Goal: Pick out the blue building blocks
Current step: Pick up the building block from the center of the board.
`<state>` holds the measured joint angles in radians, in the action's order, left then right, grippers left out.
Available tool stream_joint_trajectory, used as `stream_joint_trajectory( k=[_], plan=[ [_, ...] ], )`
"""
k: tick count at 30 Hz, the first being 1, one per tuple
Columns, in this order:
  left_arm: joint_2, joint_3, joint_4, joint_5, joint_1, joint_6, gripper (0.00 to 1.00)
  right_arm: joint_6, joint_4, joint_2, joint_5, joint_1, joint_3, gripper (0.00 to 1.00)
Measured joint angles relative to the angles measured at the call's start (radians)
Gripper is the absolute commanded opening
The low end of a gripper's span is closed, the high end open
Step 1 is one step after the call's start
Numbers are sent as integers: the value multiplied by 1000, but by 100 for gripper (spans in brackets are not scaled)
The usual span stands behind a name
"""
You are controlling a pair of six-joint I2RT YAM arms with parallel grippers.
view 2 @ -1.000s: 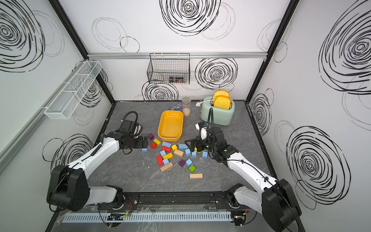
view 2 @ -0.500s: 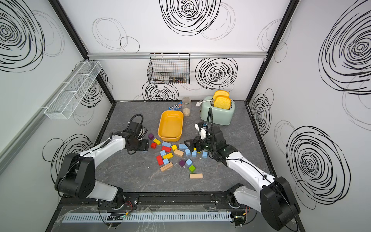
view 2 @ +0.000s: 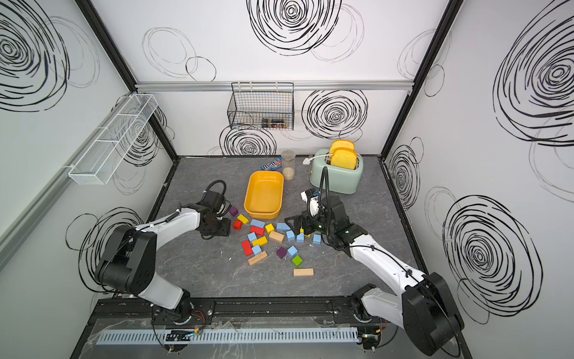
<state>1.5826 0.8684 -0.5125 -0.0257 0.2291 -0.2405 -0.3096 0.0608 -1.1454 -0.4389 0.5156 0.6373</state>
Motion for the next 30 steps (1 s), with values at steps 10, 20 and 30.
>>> stream_joint_trajectory(
  k=[10,20,30],
  plan=[
    [48,0,26,-1,-1,4,51,-1,8,-5,-4,0,-9,98],
    [54,2,45,0,-5,5,53,0,14,-5,-3,0,-18,98],
    [61,8,56,3,-30,6,42,3,31,0,-42,0,-29,98]
  ],
)
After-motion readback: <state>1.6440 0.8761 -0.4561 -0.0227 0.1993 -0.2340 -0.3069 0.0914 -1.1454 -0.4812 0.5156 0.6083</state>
